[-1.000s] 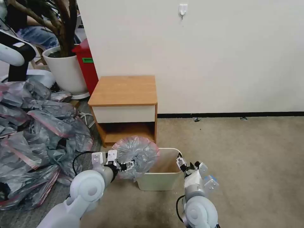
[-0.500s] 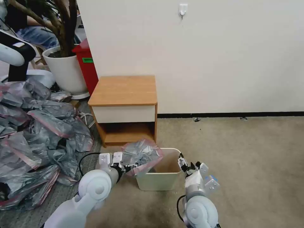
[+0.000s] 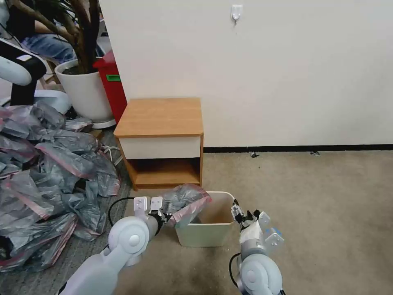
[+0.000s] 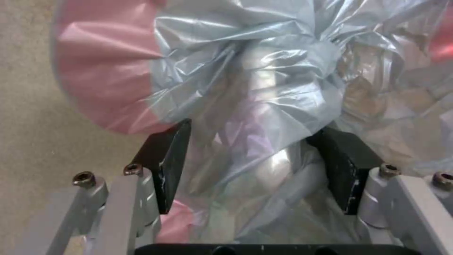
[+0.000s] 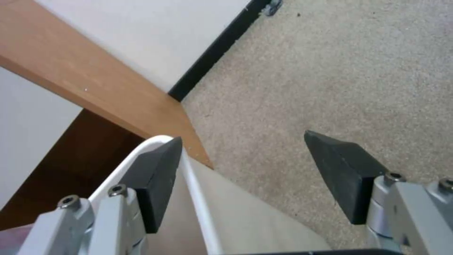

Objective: Pick up the garbage bag from the table and place it over the trash can.

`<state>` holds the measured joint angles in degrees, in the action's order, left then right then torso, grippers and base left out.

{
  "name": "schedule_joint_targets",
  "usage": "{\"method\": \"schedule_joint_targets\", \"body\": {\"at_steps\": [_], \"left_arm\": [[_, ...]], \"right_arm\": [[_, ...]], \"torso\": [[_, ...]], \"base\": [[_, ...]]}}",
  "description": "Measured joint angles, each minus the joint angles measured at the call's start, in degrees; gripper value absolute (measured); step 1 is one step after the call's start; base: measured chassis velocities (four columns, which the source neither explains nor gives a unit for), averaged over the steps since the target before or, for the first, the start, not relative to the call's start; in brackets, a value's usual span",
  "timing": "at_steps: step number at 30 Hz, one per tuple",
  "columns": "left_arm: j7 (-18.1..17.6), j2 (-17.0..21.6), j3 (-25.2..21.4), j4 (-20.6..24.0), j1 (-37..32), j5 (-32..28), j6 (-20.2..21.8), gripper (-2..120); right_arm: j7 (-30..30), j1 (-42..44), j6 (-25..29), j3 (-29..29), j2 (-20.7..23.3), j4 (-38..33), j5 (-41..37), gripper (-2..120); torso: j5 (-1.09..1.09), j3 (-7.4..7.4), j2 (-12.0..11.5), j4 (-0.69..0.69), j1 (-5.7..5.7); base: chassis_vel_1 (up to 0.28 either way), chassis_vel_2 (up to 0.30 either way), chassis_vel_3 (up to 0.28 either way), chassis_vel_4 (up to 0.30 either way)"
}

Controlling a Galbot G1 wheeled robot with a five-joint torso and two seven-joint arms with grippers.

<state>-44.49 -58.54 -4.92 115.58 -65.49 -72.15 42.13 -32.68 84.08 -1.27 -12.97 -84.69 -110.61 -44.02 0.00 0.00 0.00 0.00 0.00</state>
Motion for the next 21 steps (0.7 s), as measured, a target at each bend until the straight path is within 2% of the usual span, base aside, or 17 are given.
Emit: {"method": "schedule_joint_targets", "body": {"at_steps": [12, 21], "left_arm": [[-1.95, -0.47, 2.47, -2.18, 3.23, -1.79, 0.00, 69], [-4.21, -0.59, 3.84, -3.63, 4.93, -3.49, 0.00, 64]], "right_arm": [[0.04, 0.06, 0.54, -0.22, -0.13, 0.86, 0.44, 69], [0.04, 0.03, 0.62, -0.40, -0.37, 1.02, 0.59, 68]], "torso": [[0.00, 0.00, 0.00, 0.00, 0.00], [0.00, 0.00, 0.00, 0.00, 0.00]], "base": [[0.000, 0.000, 0.000, 0.000], [0.000, 0.000, 0.000, 0.000]]}}
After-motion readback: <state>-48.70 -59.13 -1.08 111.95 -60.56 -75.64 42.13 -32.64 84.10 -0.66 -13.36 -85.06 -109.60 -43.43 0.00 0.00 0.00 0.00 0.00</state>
